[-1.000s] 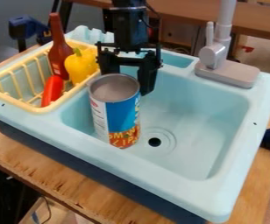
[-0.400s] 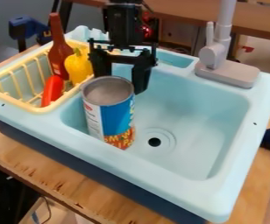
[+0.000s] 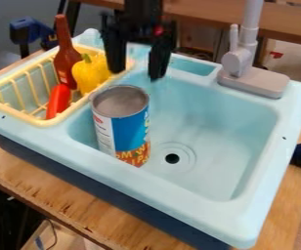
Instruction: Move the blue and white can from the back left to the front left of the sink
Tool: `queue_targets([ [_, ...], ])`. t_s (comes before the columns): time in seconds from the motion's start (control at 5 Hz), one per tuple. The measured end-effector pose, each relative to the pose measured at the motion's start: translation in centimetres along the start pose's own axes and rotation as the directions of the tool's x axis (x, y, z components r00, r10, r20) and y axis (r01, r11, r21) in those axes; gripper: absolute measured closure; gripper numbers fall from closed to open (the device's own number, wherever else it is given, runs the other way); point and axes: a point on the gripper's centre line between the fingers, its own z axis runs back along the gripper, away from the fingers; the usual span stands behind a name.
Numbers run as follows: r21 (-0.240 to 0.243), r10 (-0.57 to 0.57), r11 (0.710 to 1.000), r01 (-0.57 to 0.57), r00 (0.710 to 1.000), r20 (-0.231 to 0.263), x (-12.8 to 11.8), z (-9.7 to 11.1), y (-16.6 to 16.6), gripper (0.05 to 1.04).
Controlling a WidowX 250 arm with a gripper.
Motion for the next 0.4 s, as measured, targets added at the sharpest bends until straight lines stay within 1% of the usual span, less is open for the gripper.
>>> queue_targets([
  [0.2,0.123,-0.042,0.992,0.033,0.997,0.072,-2.4,3.6,-0.7,0.083],
  [0.4,0.144,-0.052,0.989,0.047,0.998,0.032,-4.4,4.5,-0.5,0.083],
])
